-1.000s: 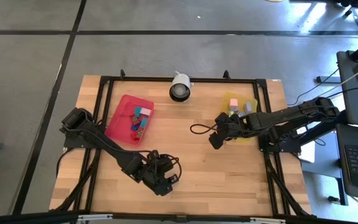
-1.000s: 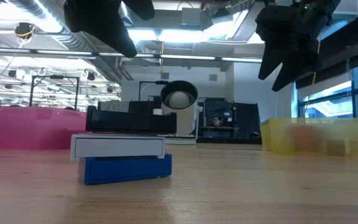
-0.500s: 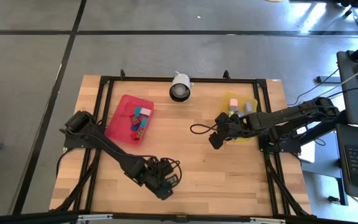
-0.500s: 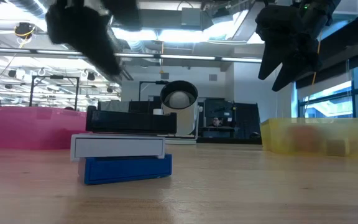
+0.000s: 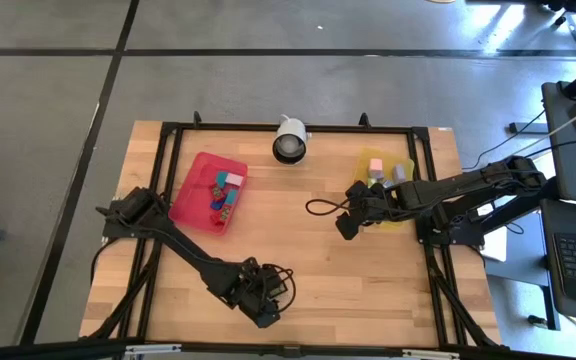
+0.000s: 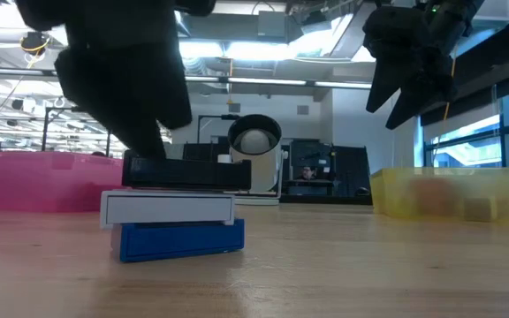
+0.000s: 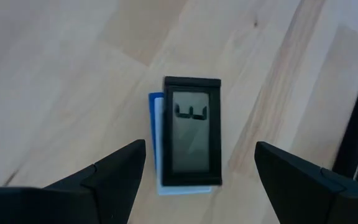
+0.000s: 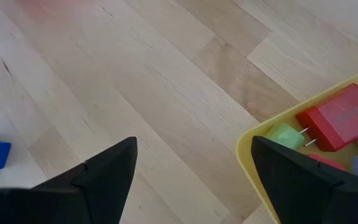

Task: Pick & Place Office items
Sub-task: Put the black digital timer into the pink bin

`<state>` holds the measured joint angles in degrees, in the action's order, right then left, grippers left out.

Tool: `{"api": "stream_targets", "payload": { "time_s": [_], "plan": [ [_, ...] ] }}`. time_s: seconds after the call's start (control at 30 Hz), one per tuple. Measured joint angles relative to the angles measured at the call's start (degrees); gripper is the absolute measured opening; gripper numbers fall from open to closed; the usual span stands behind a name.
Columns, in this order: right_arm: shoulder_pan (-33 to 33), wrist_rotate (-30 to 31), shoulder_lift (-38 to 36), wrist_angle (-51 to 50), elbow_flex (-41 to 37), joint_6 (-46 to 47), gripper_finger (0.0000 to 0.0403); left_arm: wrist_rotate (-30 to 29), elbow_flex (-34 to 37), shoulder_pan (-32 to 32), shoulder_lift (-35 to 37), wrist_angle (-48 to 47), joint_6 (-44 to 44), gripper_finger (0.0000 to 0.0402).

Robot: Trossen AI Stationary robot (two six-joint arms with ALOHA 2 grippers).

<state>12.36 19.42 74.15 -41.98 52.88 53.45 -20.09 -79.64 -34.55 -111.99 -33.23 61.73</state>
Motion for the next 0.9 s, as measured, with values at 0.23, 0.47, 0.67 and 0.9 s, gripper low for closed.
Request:
{"api": "stream_targets", "payload": {
  "time_s": [0.23,0.47,0.67,0.9],
  "plan": [
    [0.0,0.0,0.0,0.2,0.0,0.0,0.0318,-1.4,0.0,0.0,-1.5,0.3,-0.1,0.0300],
    [0.0,0.0,0.0,0.2,0.0,0.0,0.0318,-1.3,0.0,0.2,-1.5,0.5,-1.2,0.0300],
    [0.0,0.0,0.0,0.2,0.0,0.0,0.0318,-0.9,0.0,0.2,-1.6,0.3,-1.9,0.0300],
    [0.0,0.0,0.0,0.2,0.0,0.0,0.0317,-0.9,0.0,0.2,-1.5,0.3,-2.0,0.0298]
  ]
}}
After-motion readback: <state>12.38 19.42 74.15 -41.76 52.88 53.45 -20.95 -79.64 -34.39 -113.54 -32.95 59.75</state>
